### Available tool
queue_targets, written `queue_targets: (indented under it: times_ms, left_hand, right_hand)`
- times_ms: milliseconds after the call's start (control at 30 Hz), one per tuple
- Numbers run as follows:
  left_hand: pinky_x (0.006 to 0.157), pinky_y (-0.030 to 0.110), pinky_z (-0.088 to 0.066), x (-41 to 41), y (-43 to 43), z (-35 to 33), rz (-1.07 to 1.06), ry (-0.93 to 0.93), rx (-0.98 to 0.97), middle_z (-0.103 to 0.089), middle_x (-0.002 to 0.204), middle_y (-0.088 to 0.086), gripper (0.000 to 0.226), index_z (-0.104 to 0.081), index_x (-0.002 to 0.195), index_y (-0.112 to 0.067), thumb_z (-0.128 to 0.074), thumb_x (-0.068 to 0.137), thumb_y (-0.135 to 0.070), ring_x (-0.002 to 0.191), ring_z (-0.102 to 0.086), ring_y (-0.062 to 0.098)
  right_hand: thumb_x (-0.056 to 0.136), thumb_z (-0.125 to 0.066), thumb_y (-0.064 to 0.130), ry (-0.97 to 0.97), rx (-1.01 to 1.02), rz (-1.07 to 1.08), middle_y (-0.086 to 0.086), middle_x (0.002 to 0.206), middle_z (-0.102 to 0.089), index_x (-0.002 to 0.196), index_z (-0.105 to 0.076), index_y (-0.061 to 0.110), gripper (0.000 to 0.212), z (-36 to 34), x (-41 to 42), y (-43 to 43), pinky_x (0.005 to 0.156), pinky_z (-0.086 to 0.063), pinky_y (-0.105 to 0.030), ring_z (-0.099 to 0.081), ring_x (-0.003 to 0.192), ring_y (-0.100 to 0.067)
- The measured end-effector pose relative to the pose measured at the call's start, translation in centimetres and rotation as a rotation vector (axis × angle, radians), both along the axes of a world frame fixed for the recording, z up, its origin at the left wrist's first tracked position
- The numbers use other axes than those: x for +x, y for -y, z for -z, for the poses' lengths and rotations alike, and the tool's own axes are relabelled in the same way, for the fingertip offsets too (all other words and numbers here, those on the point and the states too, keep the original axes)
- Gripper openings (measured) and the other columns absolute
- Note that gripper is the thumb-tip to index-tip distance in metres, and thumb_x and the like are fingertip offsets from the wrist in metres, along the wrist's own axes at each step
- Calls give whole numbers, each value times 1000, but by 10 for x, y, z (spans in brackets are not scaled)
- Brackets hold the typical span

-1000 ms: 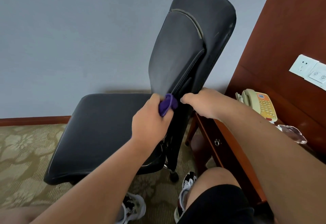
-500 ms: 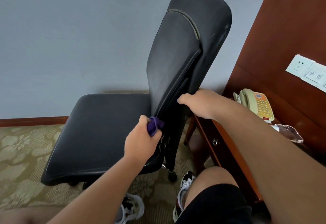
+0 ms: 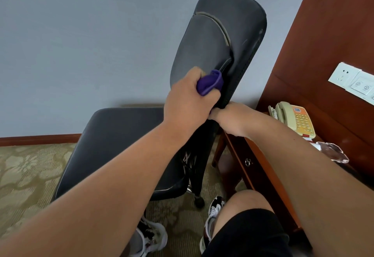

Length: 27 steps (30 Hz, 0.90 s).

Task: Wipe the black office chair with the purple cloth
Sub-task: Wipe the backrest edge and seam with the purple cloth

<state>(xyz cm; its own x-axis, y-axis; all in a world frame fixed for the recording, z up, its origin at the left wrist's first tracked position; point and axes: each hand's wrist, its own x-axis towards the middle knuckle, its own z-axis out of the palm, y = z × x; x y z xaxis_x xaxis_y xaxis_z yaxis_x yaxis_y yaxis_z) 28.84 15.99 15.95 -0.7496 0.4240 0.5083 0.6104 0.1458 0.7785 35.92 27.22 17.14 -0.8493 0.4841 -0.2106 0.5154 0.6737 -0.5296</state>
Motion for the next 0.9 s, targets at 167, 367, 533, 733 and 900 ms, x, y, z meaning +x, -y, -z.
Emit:
queue_targets:
  times_ms: [167,367,533,733,900]
  left_hand:
    - [62,44,-50,-8,10,17,51,-76,-74,-60,70,0,21,-49,86,-15,-69,85,-22,66,-58,24]
    - [55,34,-38,-9,32,79,-23,-31,-187,-46,63,-8,43,-32,68,-30,-72,79,-22,58,-44,16]
    - [51,26,-29,-8,53,125,-129,1,-362,-45,66,-7,49,-27,69,-31,-74,82,-27,56,-43,10]
    - [52,29,-40,2,61,168,-183,426,-470,-59,68,-4,31,-41,73,-25,-67,88,-31,58,-53,16]
    - [63,40,-55,3,57,157,-153,527,-320,-65,75,-2,21,-54,78,-23,-68,89,-33,66,-62,19]
  right_hand:
    - [96,-49,41,-37,-8,6,-6,76,-56,83,-61,9,36,0,0,2,60,-38,-34,-50,68,-22]
    - [99,-41,42,19,55,-31,-2,87,-49,106,-64,11,39,-2,3,7,66,-38,-29,-45,73,-12]
    - [97,-49,43,-46,-27,22,-14,117,-59,129,-57,-2,56,-7,11,18,97,-45,-41,-55,96,-19]
    - [96,-50,40,-52,-57,42,-21,112,-67,133,-54,-4,58,-8,15,25,96,-48,-48,-61,109,-38]
    - [94,-51,42,-35,-41,66,-2,71,-44,84,-54,10,33,-9,13,26,63,-35,-34,-45,67,-20]
